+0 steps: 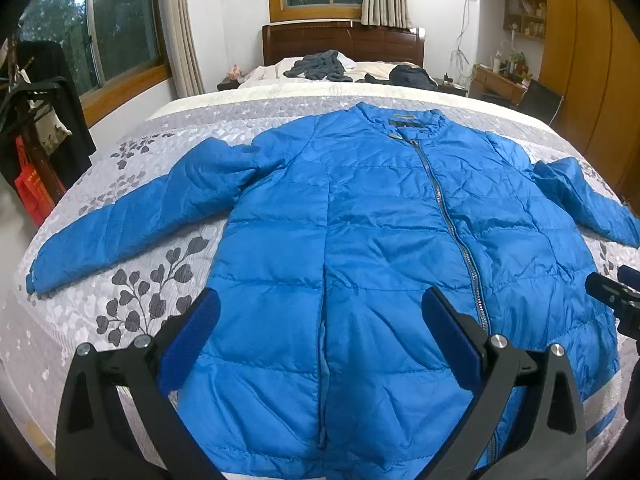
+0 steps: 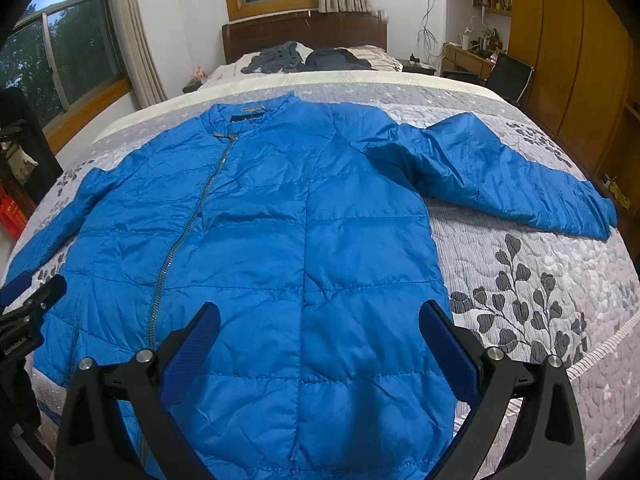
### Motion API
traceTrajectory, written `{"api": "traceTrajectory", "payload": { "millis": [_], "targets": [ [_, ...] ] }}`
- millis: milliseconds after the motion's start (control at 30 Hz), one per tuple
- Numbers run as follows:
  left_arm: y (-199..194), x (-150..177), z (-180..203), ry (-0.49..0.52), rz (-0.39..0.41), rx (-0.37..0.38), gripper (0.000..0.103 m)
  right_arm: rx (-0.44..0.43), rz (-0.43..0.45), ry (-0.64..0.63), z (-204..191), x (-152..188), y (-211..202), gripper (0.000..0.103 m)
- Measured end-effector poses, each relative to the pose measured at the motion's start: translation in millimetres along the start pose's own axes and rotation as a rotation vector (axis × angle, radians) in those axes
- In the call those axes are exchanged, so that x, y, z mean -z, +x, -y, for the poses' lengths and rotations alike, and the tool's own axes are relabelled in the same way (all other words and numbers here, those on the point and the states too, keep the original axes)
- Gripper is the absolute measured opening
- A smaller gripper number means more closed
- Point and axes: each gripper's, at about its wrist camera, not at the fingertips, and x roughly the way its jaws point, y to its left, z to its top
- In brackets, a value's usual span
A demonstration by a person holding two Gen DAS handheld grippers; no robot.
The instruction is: Fold large clothes
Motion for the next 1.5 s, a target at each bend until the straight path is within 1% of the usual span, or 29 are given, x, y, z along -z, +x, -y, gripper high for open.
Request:
{"api": "traceTrajectory", "payload": {
  "millis": [1500],
  "targets": [
    [-3.2,3.2,-3.2,-0.005,0.006,-0.015,0.100,0.008,0.000,0.005,1.7,-0.7,0.5,0.099]
  ]
}}
